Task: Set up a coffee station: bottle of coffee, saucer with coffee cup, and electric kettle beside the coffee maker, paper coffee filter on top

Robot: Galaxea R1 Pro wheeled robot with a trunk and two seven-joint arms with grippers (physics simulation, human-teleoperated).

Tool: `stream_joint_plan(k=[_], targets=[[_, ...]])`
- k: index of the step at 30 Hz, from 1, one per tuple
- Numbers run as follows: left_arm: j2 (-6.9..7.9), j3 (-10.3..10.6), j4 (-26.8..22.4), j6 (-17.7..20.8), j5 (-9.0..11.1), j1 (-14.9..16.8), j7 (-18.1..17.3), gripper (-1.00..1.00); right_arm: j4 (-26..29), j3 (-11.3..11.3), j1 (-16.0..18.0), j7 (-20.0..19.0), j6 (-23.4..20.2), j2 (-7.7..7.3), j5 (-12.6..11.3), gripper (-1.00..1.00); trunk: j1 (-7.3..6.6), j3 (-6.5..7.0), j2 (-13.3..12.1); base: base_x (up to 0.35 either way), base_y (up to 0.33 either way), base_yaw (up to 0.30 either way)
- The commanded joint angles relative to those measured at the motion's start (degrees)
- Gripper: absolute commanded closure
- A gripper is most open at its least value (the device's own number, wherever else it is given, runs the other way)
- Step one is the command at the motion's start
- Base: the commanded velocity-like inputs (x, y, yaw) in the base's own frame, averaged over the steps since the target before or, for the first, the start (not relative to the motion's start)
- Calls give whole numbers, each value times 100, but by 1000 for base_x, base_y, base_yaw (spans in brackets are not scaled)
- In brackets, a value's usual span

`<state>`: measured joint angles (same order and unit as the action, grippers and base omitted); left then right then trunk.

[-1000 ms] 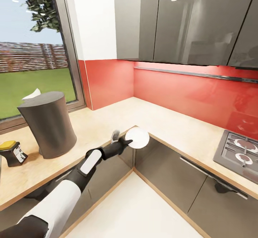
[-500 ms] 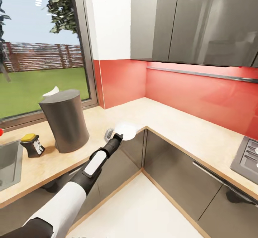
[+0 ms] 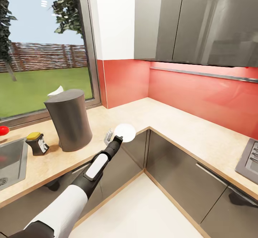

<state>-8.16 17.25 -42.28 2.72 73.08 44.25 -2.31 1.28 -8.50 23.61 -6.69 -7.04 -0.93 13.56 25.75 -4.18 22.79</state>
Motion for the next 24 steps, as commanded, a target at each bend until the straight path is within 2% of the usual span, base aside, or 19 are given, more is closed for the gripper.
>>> stream_joint_plan(k=[1,10,13,17,24], targets=[[2,2,1,13,52,-1,-7,100,13,-49,2,-25,-34,-2,58,-100,3,-12,13,19,0,0],[29,-29,1,14,140,-164,-7,100,13,-54,2,-18,-34,4,56,-100,3,-12,13,254,-33,0],[39,-33,1,12,230,-175,-15,100,13,-55,0,-17,-34,15,52,-100,3,-12,13,329,-7,27],[47,-36,1,10,291,-179,-22,100,13,-55,1,-17,-34,29,50,-100,3,-12,13,237,-2,193],[53,-37,1,9,318,-279,-25,100,13,-55,3,-17,-34,40,50,-100,3,-12,13,34,0,227]])
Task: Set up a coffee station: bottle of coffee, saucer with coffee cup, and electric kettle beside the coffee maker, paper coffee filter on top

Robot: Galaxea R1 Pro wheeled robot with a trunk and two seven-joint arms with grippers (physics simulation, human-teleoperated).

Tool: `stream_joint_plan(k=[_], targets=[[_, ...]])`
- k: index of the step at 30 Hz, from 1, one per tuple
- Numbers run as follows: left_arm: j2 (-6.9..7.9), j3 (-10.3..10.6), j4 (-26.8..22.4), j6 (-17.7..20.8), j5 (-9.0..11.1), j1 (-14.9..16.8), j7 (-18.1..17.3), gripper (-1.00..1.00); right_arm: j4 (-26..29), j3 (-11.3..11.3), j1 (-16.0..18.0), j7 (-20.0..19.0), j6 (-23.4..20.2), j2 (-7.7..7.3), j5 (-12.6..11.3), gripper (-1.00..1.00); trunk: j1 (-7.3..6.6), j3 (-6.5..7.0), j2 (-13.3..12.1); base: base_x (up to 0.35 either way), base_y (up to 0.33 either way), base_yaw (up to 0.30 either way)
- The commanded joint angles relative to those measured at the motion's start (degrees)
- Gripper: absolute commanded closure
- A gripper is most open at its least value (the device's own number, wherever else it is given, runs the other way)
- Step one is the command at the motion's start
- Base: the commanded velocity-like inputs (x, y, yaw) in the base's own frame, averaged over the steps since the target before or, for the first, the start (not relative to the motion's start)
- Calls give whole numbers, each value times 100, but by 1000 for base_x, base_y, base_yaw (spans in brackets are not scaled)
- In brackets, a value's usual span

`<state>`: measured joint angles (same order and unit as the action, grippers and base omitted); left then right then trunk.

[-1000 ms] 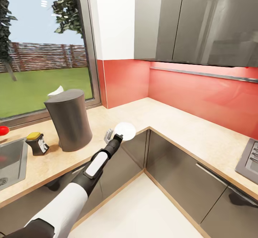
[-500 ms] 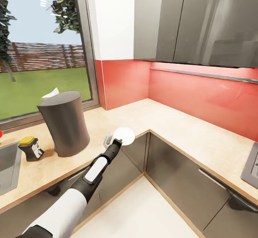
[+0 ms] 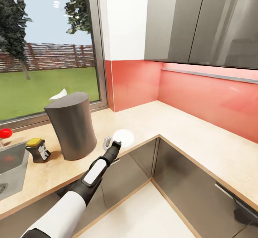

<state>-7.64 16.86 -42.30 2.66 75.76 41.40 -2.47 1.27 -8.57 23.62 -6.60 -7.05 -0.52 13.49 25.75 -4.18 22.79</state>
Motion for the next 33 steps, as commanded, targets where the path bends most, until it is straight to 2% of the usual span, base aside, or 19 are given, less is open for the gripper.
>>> stream_joint_plan(k=[1,12,14,18,26,33], targets=[[1,2,5,15,68,-5,-10,100,13,-49,2,-25,-34,-1,57,-100,3,-12,13,2,0,55],[23,-6,65,-10,278,-278,-24,100,13,-49,1,-27,-34,-4,57,-100,3,-16,13,48,0,23],[25,-99,89,-134,301,-390,-42,100,13,-49,1,-26,-34,-2,55,-100,3,-25,13,119,0,172],[31,-219,101,-273,315,-473,-73,100,14,-49,2,-25,-34,-8,49,-100,3,-46,13,122,0,207],[36,-237,108,-293,321,-533,-78,100,14,-49,2,-25,-34,-10,49,-100,3,-55,13,170,0,39],[42,-243,108,-293,326,-549,-73,100,14,-49,2,-25,-34,-10,49,-100,3,-55,13,42,0,0]])
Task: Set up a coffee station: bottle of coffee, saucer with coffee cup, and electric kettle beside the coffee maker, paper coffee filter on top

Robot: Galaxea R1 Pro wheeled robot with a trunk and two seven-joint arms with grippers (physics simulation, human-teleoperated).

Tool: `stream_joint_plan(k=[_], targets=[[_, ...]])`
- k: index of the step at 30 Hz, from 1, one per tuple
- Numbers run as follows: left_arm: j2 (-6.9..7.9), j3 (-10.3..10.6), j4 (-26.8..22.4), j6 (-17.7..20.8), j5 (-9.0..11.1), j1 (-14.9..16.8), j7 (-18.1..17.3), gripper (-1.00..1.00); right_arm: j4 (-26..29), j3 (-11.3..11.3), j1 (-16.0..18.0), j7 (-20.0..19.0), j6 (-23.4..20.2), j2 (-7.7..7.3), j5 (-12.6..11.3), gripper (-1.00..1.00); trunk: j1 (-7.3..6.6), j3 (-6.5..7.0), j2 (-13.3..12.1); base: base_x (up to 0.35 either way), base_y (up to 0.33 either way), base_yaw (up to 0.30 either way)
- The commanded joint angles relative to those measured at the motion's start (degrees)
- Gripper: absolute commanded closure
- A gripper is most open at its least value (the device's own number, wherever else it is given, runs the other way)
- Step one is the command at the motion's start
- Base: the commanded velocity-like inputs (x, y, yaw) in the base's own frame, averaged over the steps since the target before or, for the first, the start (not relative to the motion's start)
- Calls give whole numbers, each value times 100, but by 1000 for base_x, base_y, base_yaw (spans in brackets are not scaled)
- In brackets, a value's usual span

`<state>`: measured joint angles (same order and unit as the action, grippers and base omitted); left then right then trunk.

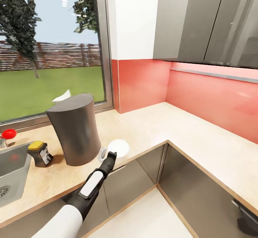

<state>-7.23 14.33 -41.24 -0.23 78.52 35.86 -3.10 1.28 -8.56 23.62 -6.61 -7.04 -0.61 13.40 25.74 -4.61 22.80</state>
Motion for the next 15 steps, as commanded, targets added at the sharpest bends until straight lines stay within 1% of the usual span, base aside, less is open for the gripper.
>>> stream_joint_plan(k=[1,3,5,6,7,8,10,12,15], targets=[[2,10,4,-3,53,2,-8,100,13,-49,1,-25,-34,-1,58,-100,5,-12,12,169,0,0],[2,7,3,-11,69,-6,0,100,13,-49,0,-25,-34,-1,58,-100,5,-12,12,218,0,0],[-1,-47,2,-24,115,-11,31,100,12,-49,0,-25,-34,-1,58,-100,5,-12,12,118,0,0],[-3,-101,2,-26,126,-10,43,100,12,-49,-2,-25,-34,-1,58,-100,5,-12,12,59,0,0],[-4,-227,-1,-28,136,-9,61,100,12,-49,-1,-28,-34,-1,58,-100,5,-12,12,30,0,0],[-5,-298,-3,-31,140,-9,68,100,12,-49,-1,-28,-34,-1,58,-100,5,-12,12,19,0,0],[-7,-396,-6,-36,145,-9,78,100,14,-49,-3,-28,-34,-1,58,-100,5,-12,12,7,0,0],[-6,-423,-2,-38,149,-8,81,100,13,-49,0,-27,-34,-1,58,-100,5,-12,12,33,0,0],[-7,-433,3,-38,154,-8,82,100,13,-49,-1,-29,-34,-1,58,-100,5,-12,12,151,0,0]])
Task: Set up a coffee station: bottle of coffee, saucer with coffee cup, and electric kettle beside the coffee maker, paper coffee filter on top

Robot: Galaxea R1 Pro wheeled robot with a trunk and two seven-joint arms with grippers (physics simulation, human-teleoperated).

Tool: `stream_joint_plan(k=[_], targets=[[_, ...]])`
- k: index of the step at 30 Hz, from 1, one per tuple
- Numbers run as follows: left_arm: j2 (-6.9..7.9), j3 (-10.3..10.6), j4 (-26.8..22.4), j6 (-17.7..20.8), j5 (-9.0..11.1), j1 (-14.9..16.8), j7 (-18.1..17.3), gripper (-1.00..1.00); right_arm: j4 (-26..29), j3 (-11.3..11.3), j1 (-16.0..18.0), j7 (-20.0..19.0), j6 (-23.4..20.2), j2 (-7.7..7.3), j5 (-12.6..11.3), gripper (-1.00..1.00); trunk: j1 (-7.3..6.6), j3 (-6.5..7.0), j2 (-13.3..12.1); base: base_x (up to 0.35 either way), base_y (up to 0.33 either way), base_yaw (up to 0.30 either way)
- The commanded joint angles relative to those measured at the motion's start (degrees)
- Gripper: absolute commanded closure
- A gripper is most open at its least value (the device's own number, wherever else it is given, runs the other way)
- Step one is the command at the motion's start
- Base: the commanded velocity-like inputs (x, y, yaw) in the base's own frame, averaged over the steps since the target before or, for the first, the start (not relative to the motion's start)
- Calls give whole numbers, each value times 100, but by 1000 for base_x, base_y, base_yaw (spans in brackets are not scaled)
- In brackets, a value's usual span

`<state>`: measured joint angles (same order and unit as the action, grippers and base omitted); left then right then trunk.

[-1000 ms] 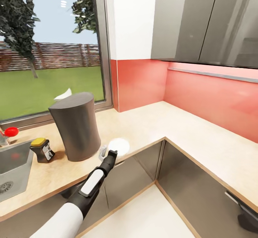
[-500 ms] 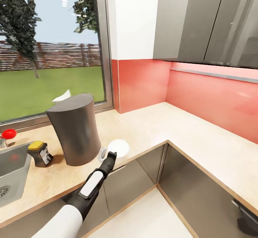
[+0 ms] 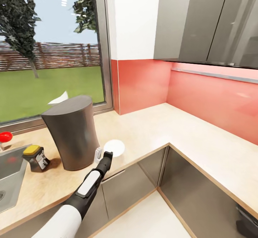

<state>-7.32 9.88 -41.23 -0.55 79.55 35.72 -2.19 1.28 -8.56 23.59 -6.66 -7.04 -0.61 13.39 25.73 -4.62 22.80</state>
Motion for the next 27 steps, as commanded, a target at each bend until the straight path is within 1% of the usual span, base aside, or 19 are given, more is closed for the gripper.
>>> stream_joint_plan(k=[1,5,14,19,20,23,27], targets=[[2,8,6,-6,51,5,-9,100,13,-49,4,-22,-34,-1,58,-100,5,-12,12,185,0,0],[2,10,9,-6,52,5,-9,100,12,-49,3,-24,-34,-1,58,-100,5,-12,12,104,0,0],[-6,-2,205,-6,61,5,-11,100,12,-49,3,-20,-34,-1,64,-100,5,-12,12,6,0,0],[-6,-2,219,-11,61,5,-9,100,12,-49,4,-20,-34,-1,65,-100,5,-12,12,0,0,0],[-6,-1,220,-13,59,5,-9,-100,12,-49,3,-22,-34,-1,66,-100,5,-12,12,0,0,0],[-6,-4,240,-117,59,5,-8,-100,12,-49,2,-20,-34,-1,66,-100,5,-12,12,0,0,0],[-6,3,246,-166,61,5,-4,-100,12,-49,4,-20,-34,-1,63,-100,5,-12,12,0,0,0]])
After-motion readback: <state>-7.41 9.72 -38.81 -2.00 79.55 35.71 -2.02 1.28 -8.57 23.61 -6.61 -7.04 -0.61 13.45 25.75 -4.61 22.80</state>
